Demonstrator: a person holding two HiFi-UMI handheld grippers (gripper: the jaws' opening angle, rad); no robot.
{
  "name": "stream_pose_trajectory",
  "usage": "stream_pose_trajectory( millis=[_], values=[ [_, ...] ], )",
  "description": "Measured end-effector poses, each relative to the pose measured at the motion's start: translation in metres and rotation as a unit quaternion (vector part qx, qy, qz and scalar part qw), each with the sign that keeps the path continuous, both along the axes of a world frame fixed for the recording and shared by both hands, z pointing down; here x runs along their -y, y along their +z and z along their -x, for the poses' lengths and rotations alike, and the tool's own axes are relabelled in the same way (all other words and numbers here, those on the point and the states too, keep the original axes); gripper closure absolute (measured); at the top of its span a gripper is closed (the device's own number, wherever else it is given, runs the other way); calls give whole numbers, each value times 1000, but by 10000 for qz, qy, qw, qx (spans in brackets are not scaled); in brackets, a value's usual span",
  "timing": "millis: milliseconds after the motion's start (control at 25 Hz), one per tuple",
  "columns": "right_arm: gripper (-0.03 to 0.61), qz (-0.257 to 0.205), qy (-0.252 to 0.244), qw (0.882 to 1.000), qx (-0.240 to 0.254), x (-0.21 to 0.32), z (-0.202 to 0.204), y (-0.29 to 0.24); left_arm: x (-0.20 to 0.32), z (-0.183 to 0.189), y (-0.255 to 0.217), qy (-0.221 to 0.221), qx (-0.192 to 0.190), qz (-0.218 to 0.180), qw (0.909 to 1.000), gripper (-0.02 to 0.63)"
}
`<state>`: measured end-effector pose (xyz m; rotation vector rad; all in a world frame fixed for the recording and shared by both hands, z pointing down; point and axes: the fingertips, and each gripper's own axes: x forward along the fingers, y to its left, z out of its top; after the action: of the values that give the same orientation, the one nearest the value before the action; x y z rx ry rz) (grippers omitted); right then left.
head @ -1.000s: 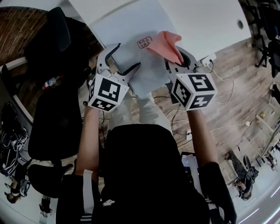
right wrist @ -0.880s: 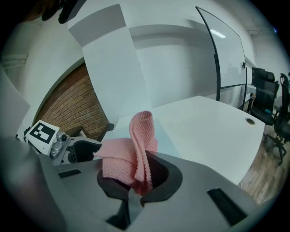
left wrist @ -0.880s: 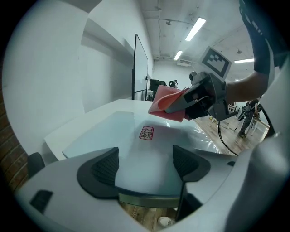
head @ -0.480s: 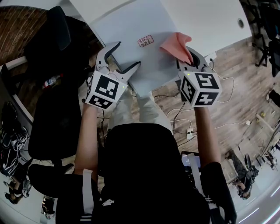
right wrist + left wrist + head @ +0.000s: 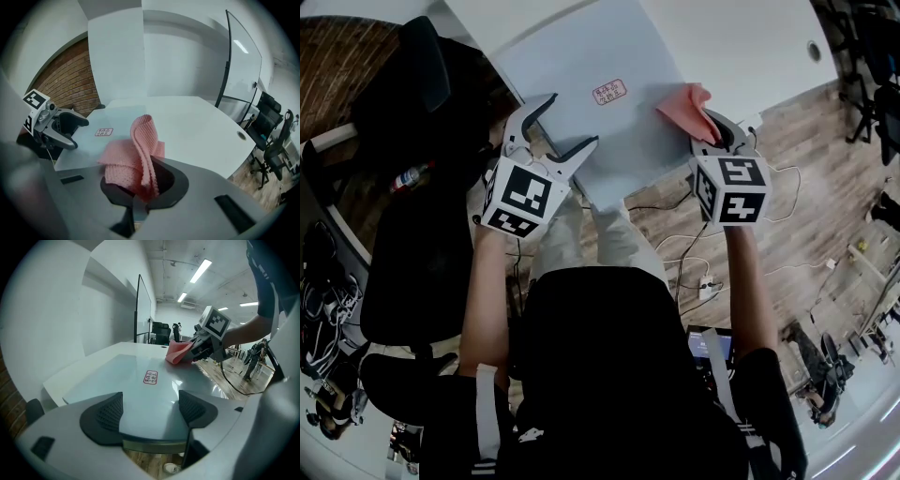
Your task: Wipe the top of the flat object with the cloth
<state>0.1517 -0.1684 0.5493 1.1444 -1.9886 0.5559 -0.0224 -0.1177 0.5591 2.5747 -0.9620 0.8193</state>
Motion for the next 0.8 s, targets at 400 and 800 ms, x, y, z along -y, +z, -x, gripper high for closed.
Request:
stream_pose_trajectory(
  millis=[400,800],
  values=[
    [534,177,-82,9998,-25,-2,2,5,-1,0,0,-1,27,-4,10000,249],
    [534,143,-67,9997,162,7,25,5,0,0,1,12,37,-35,10000,249]
  ],
)
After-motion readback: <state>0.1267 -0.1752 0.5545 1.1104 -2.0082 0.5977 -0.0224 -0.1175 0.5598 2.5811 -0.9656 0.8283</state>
